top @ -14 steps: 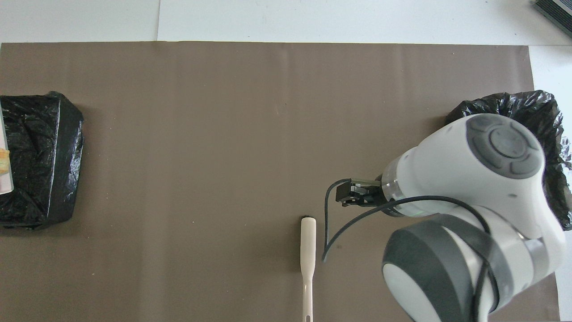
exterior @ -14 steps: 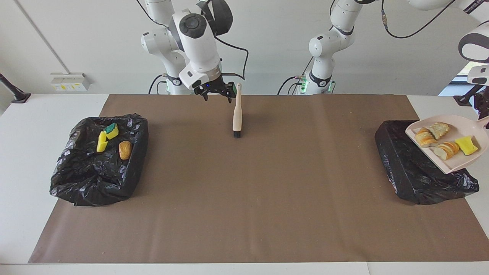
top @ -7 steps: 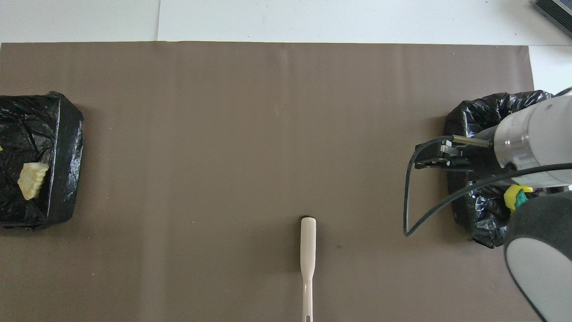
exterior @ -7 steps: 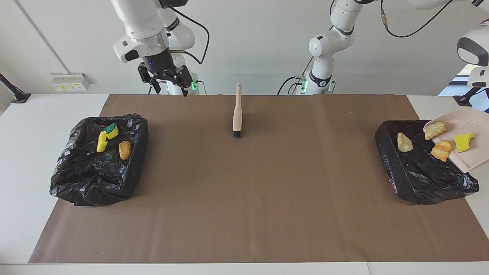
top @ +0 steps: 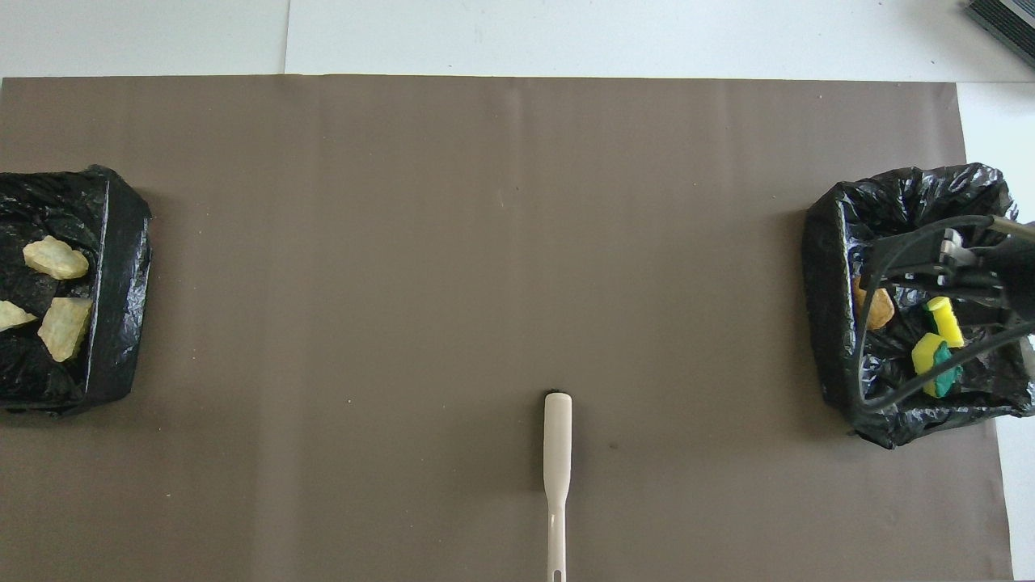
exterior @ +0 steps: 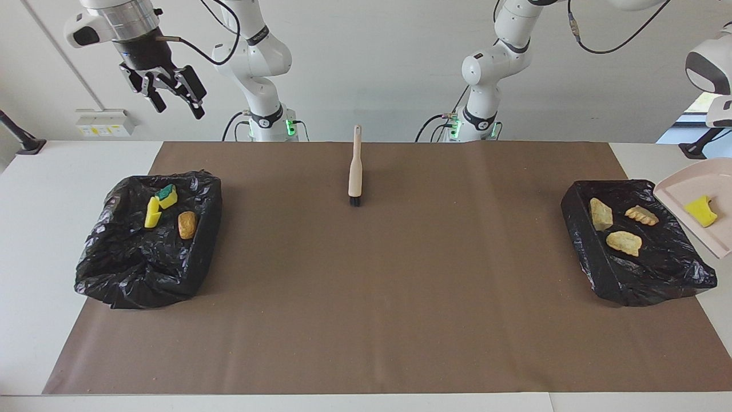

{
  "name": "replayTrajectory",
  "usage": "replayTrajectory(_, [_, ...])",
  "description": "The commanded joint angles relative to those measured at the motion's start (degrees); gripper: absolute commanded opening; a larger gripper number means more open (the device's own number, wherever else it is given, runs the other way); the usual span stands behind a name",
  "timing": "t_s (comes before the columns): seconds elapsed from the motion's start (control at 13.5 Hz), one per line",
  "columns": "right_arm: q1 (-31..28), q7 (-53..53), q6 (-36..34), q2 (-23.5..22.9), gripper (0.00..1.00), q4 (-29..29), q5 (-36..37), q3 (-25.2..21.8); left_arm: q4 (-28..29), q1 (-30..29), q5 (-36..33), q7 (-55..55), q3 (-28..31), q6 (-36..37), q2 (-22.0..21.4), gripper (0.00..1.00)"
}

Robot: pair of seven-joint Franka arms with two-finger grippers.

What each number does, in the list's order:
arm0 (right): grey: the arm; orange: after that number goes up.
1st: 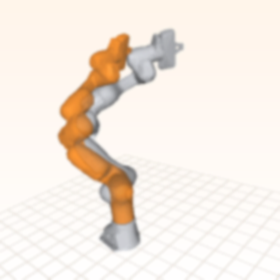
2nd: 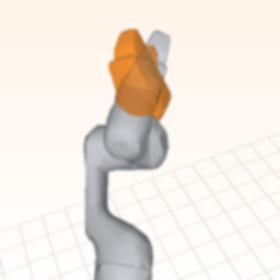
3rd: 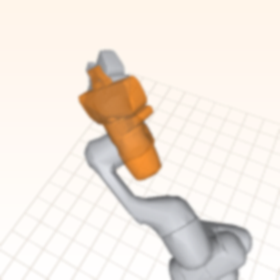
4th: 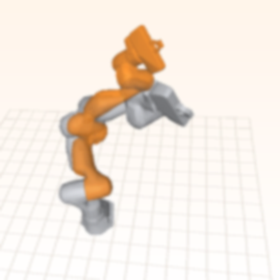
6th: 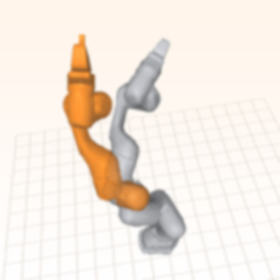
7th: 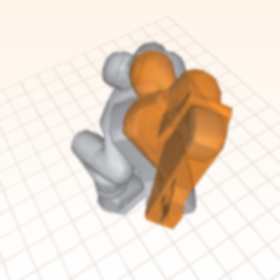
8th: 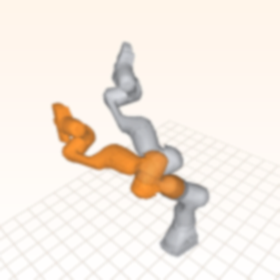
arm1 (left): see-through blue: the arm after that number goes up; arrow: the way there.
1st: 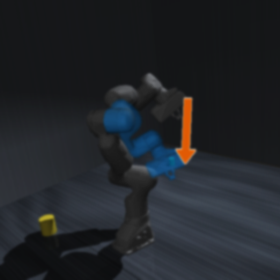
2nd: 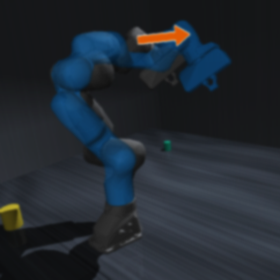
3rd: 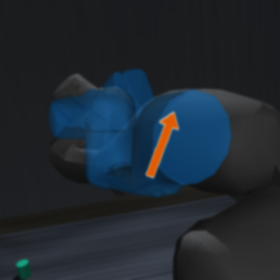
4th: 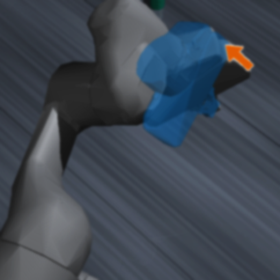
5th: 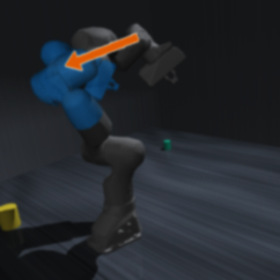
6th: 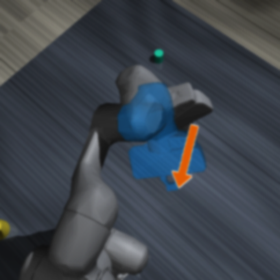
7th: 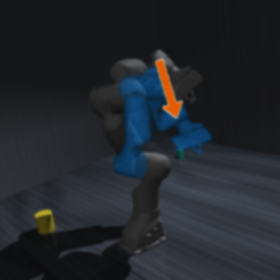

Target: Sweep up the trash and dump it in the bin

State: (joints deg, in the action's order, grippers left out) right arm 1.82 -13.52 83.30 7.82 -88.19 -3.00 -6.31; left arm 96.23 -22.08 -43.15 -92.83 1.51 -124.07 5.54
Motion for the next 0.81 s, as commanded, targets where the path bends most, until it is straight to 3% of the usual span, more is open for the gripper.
replayTrajectory(0.0, [-0.15, 2.53, -0.50, -0.26, 1.00, -0.58, 3.08, 0.51, -0.60, 1.68, -2.72, 1.16, 0.51, 2.42, -0.80, 0.00])
replayTrajectory(0.37, [1.26, 2.61, 1.34, -1.23, 1.00, -2.77, 3.96, 1.48, 0.01, 6.77, -13.51, 9.40, 0.16, 9.26, -1.76, 0.00])
replayTrajectory(0.74, [1.08, 4.56, 1.34, -1.23, 1.00, -2.78, 5.55, 1.39, -0.25, 11.35, -16.27, 13.73, 0.16, 15.87, -1.94, 0.00])
